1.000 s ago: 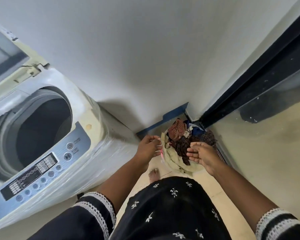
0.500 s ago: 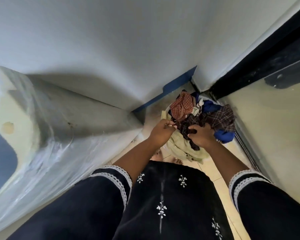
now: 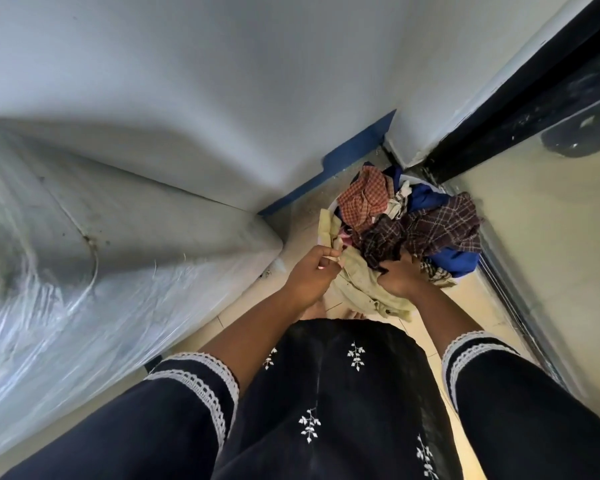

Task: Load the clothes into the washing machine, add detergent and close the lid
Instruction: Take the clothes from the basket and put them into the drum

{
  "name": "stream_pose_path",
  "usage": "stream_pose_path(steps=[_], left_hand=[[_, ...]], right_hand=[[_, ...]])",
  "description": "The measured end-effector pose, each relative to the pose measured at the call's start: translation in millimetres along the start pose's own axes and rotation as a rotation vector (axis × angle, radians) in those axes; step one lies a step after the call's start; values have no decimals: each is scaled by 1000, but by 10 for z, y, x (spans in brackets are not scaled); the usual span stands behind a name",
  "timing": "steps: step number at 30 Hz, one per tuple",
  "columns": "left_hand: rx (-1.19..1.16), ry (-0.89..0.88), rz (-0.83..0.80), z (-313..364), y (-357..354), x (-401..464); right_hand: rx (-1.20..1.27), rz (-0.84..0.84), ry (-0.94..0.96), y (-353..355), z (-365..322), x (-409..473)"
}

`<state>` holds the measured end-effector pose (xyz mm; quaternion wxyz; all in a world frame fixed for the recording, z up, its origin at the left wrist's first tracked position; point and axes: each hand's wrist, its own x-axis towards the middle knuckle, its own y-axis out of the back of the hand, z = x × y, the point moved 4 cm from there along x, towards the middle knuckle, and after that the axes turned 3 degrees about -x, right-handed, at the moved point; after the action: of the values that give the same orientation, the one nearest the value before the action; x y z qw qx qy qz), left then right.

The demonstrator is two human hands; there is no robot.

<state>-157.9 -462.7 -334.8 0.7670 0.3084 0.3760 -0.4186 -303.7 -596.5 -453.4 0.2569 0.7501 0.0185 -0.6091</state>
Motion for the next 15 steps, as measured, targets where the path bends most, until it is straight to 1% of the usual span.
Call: stream_pose_path(steps=[3, 6, 8, 12, 15], left_hand=[[-26, 0, 15, -37, 15, -16], [-47, -8, 16, -14, -5, -130], [-45, -18, 10, 44, -17, -286], [-48, -63, -34, 276, -14, -731], [-84, -103, -88, 526, 45, -1171]], right_hand=[[24, 51, 21, -68, 65, 30], [83, 108, 40, -133, 110, -139], [210, 152, 71, -157, 57, -401], [586, 274, 195, -71, -149, -1158], [723, 331, 279, 188, -269, -1861]])
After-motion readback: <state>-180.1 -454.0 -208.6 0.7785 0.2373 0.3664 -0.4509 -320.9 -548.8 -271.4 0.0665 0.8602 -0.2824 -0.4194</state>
